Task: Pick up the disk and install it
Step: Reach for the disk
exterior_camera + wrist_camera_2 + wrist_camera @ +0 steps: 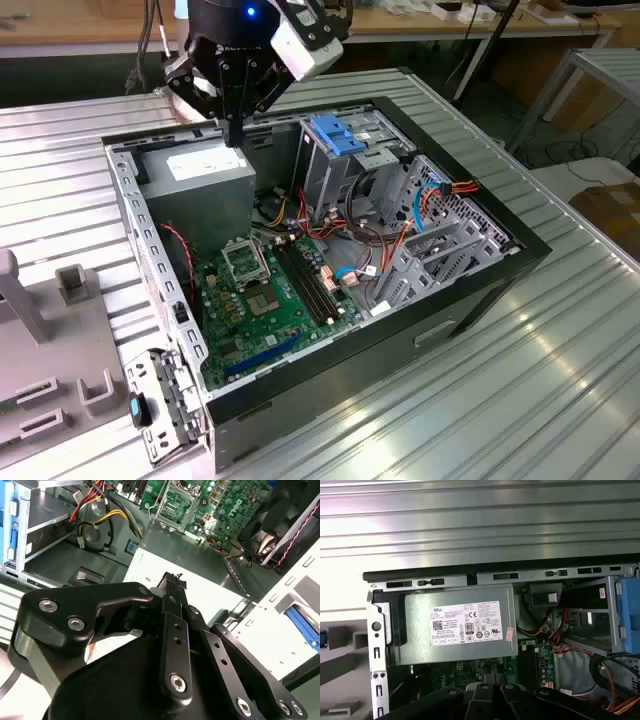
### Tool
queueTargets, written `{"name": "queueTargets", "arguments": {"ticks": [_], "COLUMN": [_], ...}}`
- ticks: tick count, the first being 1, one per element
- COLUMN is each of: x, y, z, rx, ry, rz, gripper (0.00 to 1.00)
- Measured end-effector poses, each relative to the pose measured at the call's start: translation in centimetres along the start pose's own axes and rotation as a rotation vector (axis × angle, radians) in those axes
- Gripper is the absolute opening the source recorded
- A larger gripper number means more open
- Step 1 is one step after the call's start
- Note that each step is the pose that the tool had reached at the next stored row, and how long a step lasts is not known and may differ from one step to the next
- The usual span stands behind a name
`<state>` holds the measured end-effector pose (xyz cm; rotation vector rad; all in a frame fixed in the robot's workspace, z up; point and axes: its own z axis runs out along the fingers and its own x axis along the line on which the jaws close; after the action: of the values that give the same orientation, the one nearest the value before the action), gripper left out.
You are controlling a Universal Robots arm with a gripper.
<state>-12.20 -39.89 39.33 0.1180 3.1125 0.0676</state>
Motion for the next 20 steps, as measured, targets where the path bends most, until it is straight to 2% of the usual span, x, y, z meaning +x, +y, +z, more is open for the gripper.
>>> {"name": "queueTargets", "arguments": {"ticks": [2,6,8,9,12,13,14,15,20], "x": [0.40,0.76,1.67,2.53,3.77,4.80,5.43,5.86,7.02], "y": [-0.03,-0.06,-0.11,0.01,0.12,0.12,0.12,0.15,0.26], "z": [-0.01,-0.02,-0.05,-0.06,-0.09,-0.11,-0.13,-0.14,-0.16], "rx": [0.0000,0.0000,0.0000,0.0000,0.0000,0.0001,0.0000,0.0000,0.0000], "ry": [0.0000,0.0000,0.0000,0.0000,0.0000,0.0000,0.0000,-0.0001,0.0000], "rz": [0.000,0.000,0.000,0.000,0.000,0.000,0.000,0.000,0.000], "gripper": [0.11,0.11,0.11,0.11,0.11,0.11,0.11,0.11,0.11]}}
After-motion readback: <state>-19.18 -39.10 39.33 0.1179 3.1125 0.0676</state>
